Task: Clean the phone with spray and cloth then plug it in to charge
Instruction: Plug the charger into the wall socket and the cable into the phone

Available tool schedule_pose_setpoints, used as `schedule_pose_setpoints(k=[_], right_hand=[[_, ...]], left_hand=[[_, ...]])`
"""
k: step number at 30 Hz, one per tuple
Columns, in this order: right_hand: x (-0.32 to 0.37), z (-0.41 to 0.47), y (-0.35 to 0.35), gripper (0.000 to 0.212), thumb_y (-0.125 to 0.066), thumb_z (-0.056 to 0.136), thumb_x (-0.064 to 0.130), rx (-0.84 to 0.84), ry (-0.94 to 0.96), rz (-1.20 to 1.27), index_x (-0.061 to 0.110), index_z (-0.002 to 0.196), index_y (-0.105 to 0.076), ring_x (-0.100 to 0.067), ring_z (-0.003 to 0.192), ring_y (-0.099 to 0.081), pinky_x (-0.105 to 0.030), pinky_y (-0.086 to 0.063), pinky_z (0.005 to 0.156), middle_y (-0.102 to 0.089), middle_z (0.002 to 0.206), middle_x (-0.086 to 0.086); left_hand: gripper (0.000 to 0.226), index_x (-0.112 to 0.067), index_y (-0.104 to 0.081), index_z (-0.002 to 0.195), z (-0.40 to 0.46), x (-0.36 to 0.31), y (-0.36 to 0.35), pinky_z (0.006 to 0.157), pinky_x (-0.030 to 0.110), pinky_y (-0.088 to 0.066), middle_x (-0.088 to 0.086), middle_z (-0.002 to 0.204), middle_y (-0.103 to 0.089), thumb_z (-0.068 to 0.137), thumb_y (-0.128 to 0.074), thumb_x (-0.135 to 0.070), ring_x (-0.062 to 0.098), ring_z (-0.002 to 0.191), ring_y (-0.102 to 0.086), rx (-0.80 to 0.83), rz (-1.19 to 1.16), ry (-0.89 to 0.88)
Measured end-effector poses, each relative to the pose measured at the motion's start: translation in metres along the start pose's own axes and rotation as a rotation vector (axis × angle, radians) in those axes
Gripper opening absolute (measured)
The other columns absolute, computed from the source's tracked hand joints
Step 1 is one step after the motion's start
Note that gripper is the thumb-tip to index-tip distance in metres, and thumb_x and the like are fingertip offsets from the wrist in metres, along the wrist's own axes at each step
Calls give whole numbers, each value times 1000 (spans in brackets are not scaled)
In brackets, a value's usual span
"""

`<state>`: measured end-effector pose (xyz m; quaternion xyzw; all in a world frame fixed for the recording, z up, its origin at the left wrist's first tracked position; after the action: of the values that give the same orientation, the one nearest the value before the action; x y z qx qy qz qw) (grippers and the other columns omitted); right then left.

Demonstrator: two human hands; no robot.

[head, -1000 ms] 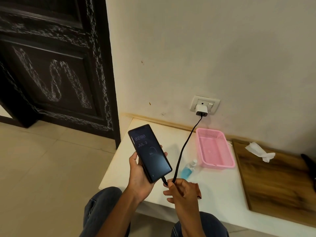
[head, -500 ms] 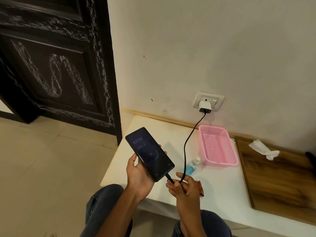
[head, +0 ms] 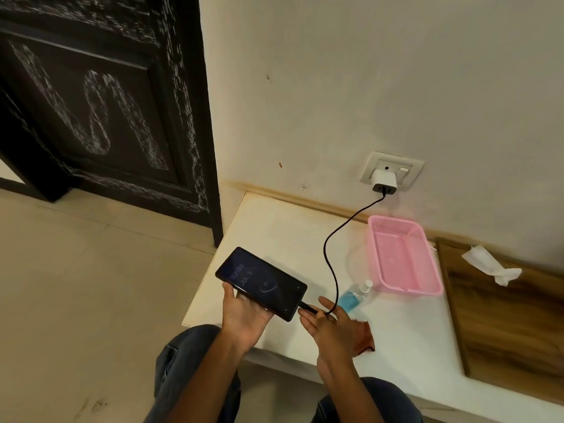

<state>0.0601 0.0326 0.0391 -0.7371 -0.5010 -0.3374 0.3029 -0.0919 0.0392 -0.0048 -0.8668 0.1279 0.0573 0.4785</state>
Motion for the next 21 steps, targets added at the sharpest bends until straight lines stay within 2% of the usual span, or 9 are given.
schedule_pose_setpoints(k=[4, 7, 11, 15, 17, 21], right_hand=[[-14, 19, -1, 31, -39, 93, -10, -65, -79, 50, -5, 121, -50, -36, 92, -60, -40, -48, 88, -55, 116, -33], [-22, 34, 0, 29, -42, 93, -7, -117, -122, 80, -4, 119, -53, -37, 91, -61, -41, -49, 86, -56, 117, -33], [-32, 53, 2, 30, -45, 90, -12, -136, -135, 69, -3, 118, -51, -41, 94, -63, -40, -52, 82, -56, 115, -35], [-39, 66, 2, 28, -45, 89, -13, -162, -130, 29, 0, 114, -51, -41, 97, -63, -40, -53, 84, -56, 117, -32], [-39, 71, 0, 26, -44, 89, -13, -171, -118, 18, 1, 110, -52, -40, 96, -63, -40, -53, 84, -56, 117, -32], [-34, 84, -7, 26, -40, 89, -14, -176, -88, 0, 4, 105, -50, -41, 97, -63, -37, -52, 80, -56, 116, -31]], left_hand=[[58, -21, -43, 140, 14, 5, 17, 103, 50, -40, 11, 139, -51, 97, -30, -57, 33, 127, -48, -91, 35, 24], [54, -18, -45, 139, 23, 10, 26, 97, 49, -44, 13, 138, -52, 98, -36, -50, 33, 125, -49, -146, -4, 32], [49, -16, -45, 139, 30, 14, 36, 89, 48, -47, 14, 137, -52, 100, -37, -44, 33, 122, -51, -204, 1, 32], [47, -12, -46, 138, 36, 15, 41, 82, 44, -49, 14, 124, -59, 101, -37, -40, 30, 108, -57, -270, 25, 39], [46, -11, -47, 137, 38, 16, 42, 85, 43, -48, 15, 127, -57, 101, -38, -38, 30, 107, -57, -294, 28, 41], [44, -11, -48, 136, 47, 14, 38, 98, 46, -44, 15, 131, -56, 102, -37, -36, 32, 119, -53, -319, 23, 25]])
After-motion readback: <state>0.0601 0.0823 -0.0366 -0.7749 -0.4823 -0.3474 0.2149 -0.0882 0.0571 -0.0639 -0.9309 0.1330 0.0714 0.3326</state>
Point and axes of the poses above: each hand's wrist, its own z-axis towards the middle knuckle, its own y-axis out of the back of the hand, x = y × z, the point moved 4 cm from there along z, towards the middle knuckle
